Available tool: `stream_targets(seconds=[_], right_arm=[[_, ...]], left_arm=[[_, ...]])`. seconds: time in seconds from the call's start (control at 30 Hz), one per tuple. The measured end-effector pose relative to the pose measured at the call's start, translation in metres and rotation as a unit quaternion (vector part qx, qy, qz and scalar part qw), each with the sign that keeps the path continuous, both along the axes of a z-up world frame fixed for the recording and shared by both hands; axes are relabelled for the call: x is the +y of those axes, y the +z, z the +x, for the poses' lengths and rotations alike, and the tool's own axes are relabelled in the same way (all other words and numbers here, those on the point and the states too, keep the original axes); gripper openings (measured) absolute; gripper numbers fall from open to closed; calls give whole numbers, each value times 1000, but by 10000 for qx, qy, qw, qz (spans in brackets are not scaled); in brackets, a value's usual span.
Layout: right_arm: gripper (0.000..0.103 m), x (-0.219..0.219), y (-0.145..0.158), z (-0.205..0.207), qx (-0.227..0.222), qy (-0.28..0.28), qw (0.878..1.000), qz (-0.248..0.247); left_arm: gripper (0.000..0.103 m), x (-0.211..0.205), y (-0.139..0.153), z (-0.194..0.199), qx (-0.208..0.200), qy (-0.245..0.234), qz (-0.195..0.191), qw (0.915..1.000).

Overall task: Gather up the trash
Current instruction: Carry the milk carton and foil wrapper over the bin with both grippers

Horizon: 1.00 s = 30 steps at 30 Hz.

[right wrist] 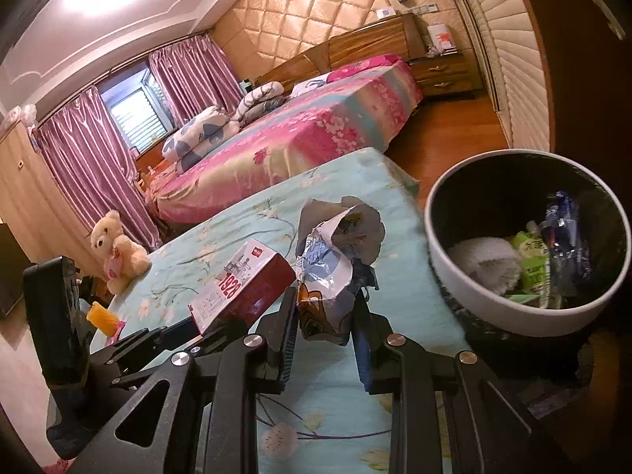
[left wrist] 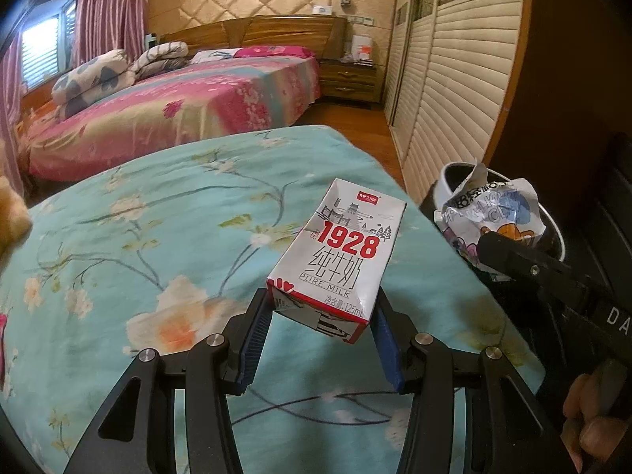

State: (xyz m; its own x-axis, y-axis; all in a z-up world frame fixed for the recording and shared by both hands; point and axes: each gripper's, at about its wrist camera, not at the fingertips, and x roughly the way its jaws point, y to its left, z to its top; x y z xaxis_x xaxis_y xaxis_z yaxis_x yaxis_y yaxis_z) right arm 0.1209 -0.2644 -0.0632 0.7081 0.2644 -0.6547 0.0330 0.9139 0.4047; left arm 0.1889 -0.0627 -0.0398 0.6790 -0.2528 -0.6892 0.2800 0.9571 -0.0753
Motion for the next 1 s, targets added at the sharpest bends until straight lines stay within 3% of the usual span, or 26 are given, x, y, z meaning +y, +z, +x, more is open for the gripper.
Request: stream_targets(seconds=[1.0], right_arm=[[25, -82, 12, -32, -116, -847, 9962, -145]], left_arm=[[48, -81, 13, 4, -174, -704, 96, 9973]])
